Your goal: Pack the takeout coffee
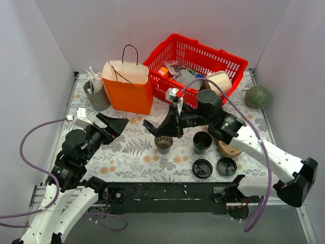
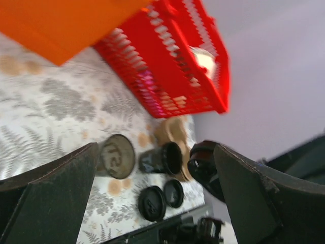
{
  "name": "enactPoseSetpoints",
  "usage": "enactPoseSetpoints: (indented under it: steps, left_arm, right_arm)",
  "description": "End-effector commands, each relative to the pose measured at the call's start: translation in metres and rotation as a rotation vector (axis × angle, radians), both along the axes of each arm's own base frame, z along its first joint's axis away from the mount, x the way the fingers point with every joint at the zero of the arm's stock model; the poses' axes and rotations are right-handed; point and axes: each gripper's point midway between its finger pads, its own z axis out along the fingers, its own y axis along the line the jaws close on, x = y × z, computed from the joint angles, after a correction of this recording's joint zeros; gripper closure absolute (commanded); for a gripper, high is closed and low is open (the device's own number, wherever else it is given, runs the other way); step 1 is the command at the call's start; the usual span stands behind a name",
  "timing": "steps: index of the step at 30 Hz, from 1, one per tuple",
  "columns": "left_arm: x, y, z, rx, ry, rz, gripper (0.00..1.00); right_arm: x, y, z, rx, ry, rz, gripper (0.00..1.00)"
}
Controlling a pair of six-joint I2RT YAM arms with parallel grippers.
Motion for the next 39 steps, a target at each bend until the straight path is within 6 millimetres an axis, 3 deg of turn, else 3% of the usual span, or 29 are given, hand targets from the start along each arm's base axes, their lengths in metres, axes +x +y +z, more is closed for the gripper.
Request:
enactPoseSetpoints:
  steps: [1, 4, 5, 6, 7, 8, 9, 11, 13, 19, 27, 34, 39]
  left_arm:
    - [-0.029, -0.054, 0.056, -0.052, -0.358, -0.389, 0.02]
    - [-0.039, -0.066, 0.067, -0.077, -0.438, -0.481, 0.02]
    - [-0.037, -0.066, 0.065, -0.084, -0.409, -0.471, 0.02]
    - [-0.034, -0.063, 0.072, -0.099, -0.395, -0.443, 0.02]
    - [-0.031, -0.064, 0.074, -0.109, -0.367, -0.435, 0.02]
    - [-0.029, -0.063, 0.068, -0.127, -0.302, -0.423, 0.02]
    - [-0.028, -0.060, 0.078, -0.141, -0.295, -0.394, 0.02]
    - [-0.019, -0.059, 0.065, -0.139, -0.182, -0.357, 0.02]
    - [-0.016, -0.062, 0.064, -0.134, -0.141, -0.362, 0.02]
    - [-0.004, -0.091, 0.034, -0.159, -0.014, -0.478, 0.02]
    - [0.018, -0.108, -0.029, -0.046, 0.252, -0.511, 0.02]
    - [0.023, -0.118, -0.056, 0.072, 0.350, -0.471, 0.04]
    - [0.022, -0.128, -0.072, 0.131, 0.405, -0.471, 0.10]
  right_arm:
    - [-0.042, -0.029, 0.079, 0.241, -0.050, 0.189, 0.99]
    - [-0.043, -0.037, 0.091, 0.246, -0.126, 0.174, 0.99]
    - [-0.040, -0.040, 0.075, 0.168, -0.094, 0.152, 0.99]
    - [-0.030, -0.042, 0.077, 0.144, -0.150, 0.088, 0.99]
    - [-0.023, -0.043, 0.069, 0.121, -0.295, 0.094, 0.99]
    - [-0.017, -0.050, 0.048, 0.026, -0.293, 0.065, 0.99]
    - [0.006, -0.053, 0.041, -0.040, -0.346, -0.046, 0.99]
    - [0.028, -0.060, 0.027, -0.132, -0.446, -0.115, 0.99]
    - [0.037, -0.063, 0.013, -0.194, -0.481, -0.124, 0.99]
    - [0.031, -0.057, -0.016, -0.258, -0.520, -0.006, 0.99]
    - [0.052, -0.063, -0.061, -0.508, -0.652, -0.084, 0.99]
    - [0.062, -0.061, -0.102, -0.720, -0.718, -0.081, 0.99]
    - [0.068, -0.060, -0.109, -0.775, -0.752, -0.101, 0.99]
